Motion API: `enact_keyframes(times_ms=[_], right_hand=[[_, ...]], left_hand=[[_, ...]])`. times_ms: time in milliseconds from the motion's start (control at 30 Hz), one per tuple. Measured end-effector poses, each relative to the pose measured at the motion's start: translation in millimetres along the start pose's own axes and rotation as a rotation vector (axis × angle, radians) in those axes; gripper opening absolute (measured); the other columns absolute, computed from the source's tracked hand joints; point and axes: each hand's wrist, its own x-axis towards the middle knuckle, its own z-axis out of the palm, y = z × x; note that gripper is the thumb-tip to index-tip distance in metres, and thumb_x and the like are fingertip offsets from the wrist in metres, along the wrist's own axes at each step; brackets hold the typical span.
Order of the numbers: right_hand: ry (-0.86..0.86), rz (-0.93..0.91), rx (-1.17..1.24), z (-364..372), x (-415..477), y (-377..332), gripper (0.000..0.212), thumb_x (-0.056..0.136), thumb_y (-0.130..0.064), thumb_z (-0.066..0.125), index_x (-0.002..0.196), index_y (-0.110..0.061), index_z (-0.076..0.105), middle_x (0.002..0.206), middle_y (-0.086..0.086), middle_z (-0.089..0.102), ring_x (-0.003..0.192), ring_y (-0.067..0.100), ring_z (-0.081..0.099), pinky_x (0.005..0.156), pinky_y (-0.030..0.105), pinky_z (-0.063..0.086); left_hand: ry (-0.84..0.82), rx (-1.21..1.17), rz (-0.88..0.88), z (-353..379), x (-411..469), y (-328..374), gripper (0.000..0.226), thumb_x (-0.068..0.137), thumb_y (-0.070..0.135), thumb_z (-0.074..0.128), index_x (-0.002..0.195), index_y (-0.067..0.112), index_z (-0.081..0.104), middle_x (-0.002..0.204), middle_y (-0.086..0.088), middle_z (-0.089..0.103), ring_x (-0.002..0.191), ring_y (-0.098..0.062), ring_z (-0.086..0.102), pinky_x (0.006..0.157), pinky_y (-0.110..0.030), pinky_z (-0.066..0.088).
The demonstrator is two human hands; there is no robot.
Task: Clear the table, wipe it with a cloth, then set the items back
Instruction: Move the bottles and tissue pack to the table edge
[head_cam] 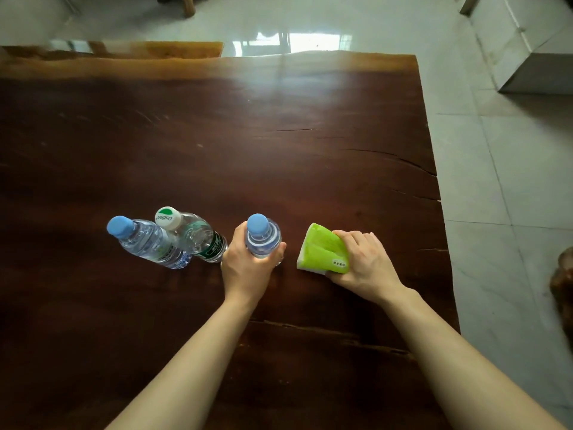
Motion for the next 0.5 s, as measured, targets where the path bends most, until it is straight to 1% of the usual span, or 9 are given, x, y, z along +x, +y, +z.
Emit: enact_keyframes(times_ms=[100, 167, 300, 400, 500], right_hand=[[0.084, 0.063, 0.087, -7, -14, -3, 0.084, 0.07, -0.057, 0.075, 0.139, -0.017, 0.051, 0.121, 0.005, 0.061, 0.106, 0.03, 0.058, 0.094, 0.042, 0.044], [0.118, 0.11, 0.107, -9, -27, -5, 0.085, 0.069, -0.06, 0.074, 0.14, -0.021, 0.049, 0.122, 0.003, 0.06, 0.107, 0.028, 0.057, 0.09, 0.042, 0.046], [0.182, 0.195, 0.1, -12, -60, -5, 0.087, 0.07, -0.065, 0.07, 0.142, -0.022, 0.046, 0.121, 0.002, 0.06, 0.106, 0.027, 0.057, 0.088, 0.042, 0.046], [0.228, 0.276, 0.099, -16, -88, -9, 0.089, 0.071, -0.071, 0.062, 0.143, -0.022, 0.044, 0.12, 0.003, 0.06, 0.105, 0.027, 0.057, 0.087, 0.043, 0.046], [0.264, 0.348, 0.105, -21, -118, -15, 0.093, 0.073, -0.077, 0.058, 0.145, -0.021, 0.041, 0.12, 0.004, 0.06, 0.104, 0.028, 0.056, 0.087, 0.043, 0.046]], left_hand=[[0.016, -0.005, 0.009, -3, -9, 2, 0.053, 0.068, 0.042, 0.087, 0.11, 0.019, 0.063, 0.092, 0.006, 0.072, 0.085, -0.018, 0.069, 0.079, -0.036, 0.055], [0.006, -0.028, 0.021, -4, -15, 4, 0.054, 0.067, 0.044, 0.087, 0.11, 0.02, 0.064, 0.09, 0.008, 0.072, 0.084, -0.016, 0.069, 0.079, -0.035, 0.056], [-0.038, -0.055, 0.098, -6, -27, 12, 0.053, 0.066, 0.044, 0.088, 0.107, 0.018, 0.065, 0.087, 0.009, 0.072, 0.081, -0.015, 0.069, 0.076, -0.034, 0.056], [-0.08, -0.088, 0.169, -10, -37, 20, 0.053, 0.067, 0.047, 0.087, 0.106, 0.019, 0.064, 0.087, 0.008, 0.072, 0.08, -0.014, 0.07, 0.076, -0.037, 0.058], [-0.144, -0.146, 0.21, -15, -46, 32, 0.056, 0.068, 0.047, 0.087, 0.111, 0.02, 0.063, 0.091, 0.009, 0.074, 0.083, -0.012, 0.072, 0.078, -0.041, 0.059]])
